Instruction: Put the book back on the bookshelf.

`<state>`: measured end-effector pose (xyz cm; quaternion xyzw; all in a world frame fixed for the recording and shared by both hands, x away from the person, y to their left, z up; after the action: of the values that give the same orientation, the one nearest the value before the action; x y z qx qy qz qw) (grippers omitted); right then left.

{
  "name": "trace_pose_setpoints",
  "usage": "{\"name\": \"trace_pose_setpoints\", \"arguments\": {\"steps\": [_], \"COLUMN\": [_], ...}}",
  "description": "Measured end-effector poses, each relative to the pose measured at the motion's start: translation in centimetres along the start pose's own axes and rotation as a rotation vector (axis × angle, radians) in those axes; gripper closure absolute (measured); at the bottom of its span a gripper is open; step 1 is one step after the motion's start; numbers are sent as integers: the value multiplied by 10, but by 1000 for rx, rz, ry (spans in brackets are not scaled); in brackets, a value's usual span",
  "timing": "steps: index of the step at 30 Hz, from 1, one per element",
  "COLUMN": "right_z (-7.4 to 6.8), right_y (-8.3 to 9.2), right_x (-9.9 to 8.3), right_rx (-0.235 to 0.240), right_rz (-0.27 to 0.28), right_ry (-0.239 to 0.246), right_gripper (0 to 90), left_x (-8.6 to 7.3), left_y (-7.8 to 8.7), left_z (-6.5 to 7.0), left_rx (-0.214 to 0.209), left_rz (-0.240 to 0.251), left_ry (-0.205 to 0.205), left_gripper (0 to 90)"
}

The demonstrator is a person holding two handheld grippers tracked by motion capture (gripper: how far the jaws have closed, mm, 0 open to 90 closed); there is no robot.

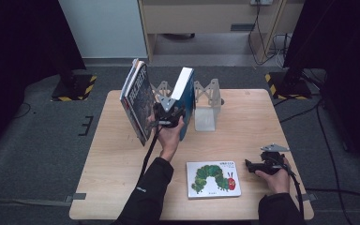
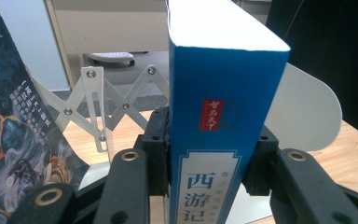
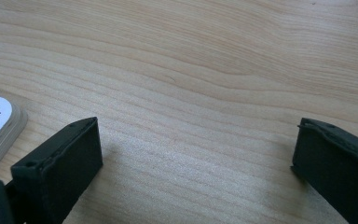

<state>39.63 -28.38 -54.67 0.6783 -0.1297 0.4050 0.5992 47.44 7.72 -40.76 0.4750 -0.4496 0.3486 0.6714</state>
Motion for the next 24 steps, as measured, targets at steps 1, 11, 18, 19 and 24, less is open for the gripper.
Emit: {"name": "trace_pose_setpoints", "arguments": {"steps": [1,11,18,19,24], "right_z": [0,0,0,0,0], "right_y": [0,0,0,0,0], "right_x": [0,0,0,0,0], "right_rx": [0,1,1,1,1], "right_rz": [0,-1,-1,0,-1], "right_ry": [0,-4,-1,-4,-1], "right_gripper": [14,13,13,13,13], "left_x": [1,7,12,12,7], "left_y": [-2,-11,-17,-17,-18], "left_z": [0,8,18,18,22], "left_rx": [0,-34,-32,-32,-64], "left_rz": [-5,-20,-33,-33,-43], "left_ry": [-1,-8,-9,-9,-22], "left_gripper": [599,587,579,573,545]}}
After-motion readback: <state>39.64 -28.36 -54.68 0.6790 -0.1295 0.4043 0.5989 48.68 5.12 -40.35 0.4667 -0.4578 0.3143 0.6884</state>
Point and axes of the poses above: each handheld gripper's, and its own axes: y roughly backward along the jaws, x roughly out of its top, z roughly to its right, the point moved 1 cm from there along -y, roughly forward along the jaws, and after that the axes turned 4 degrees about y, right-handed, at the moved point
